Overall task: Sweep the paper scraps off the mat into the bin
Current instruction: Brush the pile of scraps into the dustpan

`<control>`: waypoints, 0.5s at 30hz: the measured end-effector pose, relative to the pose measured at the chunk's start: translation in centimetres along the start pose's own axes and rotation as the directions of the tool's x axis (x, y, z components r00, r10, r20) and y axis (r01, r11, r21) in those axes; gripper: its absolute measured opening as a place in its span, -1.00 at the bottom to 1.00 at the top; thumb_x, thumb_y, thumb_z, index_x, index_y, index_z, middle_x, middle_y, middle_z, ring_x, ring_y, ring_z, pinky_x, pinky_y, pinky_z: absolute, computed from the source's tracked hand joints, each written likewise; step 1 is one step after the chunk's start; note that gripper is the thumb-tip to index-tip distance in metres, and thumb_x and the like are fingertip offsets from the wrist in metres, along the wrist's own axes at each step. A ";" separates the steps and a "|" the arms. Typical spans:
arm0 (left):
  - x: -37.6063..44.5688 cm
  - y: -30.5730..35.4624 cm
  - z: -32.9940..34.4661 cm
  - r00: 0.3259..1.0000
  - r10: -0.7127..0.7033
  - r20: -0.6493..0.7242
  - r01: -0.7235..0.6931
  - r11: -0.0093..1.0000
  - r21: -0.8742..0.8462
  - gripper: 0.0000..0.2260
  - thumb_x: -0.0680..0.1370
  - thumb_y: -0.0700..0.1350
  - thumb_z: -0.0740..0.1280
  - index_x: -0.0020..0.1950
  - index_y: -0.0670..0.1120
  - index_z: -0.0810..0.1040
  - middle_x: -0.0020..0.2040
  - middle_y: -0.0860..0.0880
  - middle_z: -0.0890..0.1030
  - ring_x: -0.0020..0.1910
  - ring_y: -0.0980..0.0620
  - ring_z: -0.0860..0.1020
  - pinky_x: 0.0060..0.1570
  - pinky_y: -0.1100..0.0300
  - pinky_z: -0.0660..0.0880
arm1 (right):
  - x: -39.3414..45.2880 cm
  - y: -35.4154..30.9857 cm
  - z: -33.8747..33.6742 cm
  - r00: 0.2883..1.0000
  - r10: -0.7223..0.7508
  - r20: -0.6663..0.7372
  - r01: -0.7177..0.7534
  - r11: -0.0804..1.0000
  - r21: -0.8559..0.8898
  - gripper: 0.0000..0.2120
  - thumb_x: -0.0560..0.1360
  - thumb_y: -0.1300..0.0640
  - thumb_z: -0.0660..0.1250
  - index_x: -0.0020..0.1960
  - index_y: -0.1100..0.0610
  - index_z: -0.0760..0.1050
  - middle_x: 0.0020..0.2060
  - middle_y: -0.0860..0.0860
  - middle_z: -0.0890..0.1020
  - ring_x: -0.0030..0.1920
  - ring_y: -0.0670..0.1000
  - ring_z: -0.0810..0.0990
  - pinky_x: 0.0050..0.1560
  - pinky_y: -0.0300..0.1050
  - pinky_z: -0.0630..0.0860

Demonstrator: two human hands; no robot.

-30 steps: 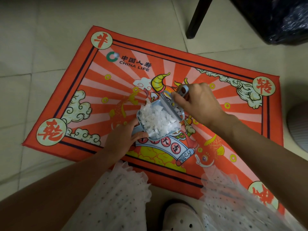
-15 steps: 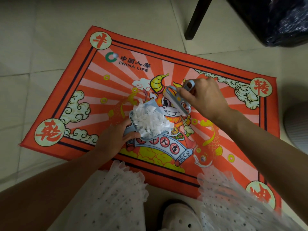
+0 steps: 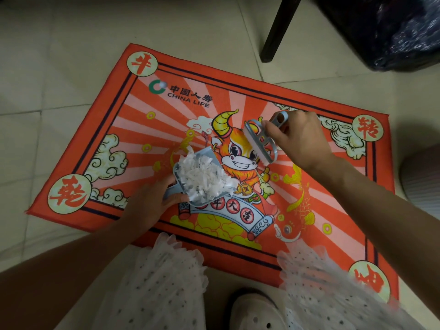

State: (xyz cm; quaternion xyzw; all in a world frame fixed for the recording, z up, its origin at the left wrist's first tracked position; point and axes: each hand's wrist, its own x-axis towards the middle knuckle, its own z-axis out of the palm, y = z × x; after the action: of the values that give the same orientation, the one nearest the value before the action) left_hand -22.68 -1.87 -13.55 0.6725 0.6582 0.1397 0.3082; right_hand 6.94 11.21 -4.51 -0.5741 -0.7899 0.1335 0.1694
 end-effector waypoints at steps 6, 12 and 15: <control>0.0 0.9 -0.1 0.999 0.046 0.016 -0.046 0.998 -0.050 -0.72 0.41 0.38 0.27 -0.10 0.27 0.30 -0.34 0.20 0.43 -0.36 0.27 0.41 -0.37 0.24 0.26 | 1.0 -0.1 -0.5 0.998 0.024 -0.059 -0.026 0.999 -0.026 -0.58 0.57 -0.08 0.25 -0.31 0.20 0.54 -0.49 0.15 0.54 -0.46 0.18 0.45 -0.40 -0.11 0.31; 0.4 1.4 0.4 0.998 0.069 0.005 -0.068 0.995 -0.076 -0.64 0.38 0.44 0.21 -0.06 0.19 0.39 -0.28 0.19 0.49 -0.30 0.28 0.46 -0.33 0.21 0.37 | 2.0 0.8 -1.6 0.992 0.043 -0.119 -0.050 0.997 -0.057 -0.59 0.56 -0.09 0.23 -0.24 0.21 0.57 -0.44 0.15 0.55 -0.42 0.18 0.47 -0.38 -0.07 0.36; 0.7 0.9 1.1 0.998 0.066 0.022 -0.064 0.997 -0.047 -0.38 0.38 0.50 0.12 0.21 0.10 0.46 -0.07 0.10 0.62 -0.12 0.06 0.60 -0.16 0.08 0.53 | 2.4 1.7 -2.3 0.989 0.045 -0.137 -0.055 0.996 -0.069 -0.56 0.54 -0.14 0.20 -0.22 0.20 0.59 -0.41 0.18 0.59 -0.37 0.22 0.53 -0.31 0.07 0.51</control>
State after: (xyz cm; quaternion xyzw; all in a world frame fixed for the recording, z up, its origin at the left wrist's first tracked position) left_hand -21.26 -1.35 -14.02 0.6879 0.6290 0.1568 0.3265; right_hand 8.69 14.03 -2.81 -0.6073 -0.7661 0.0697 0.1984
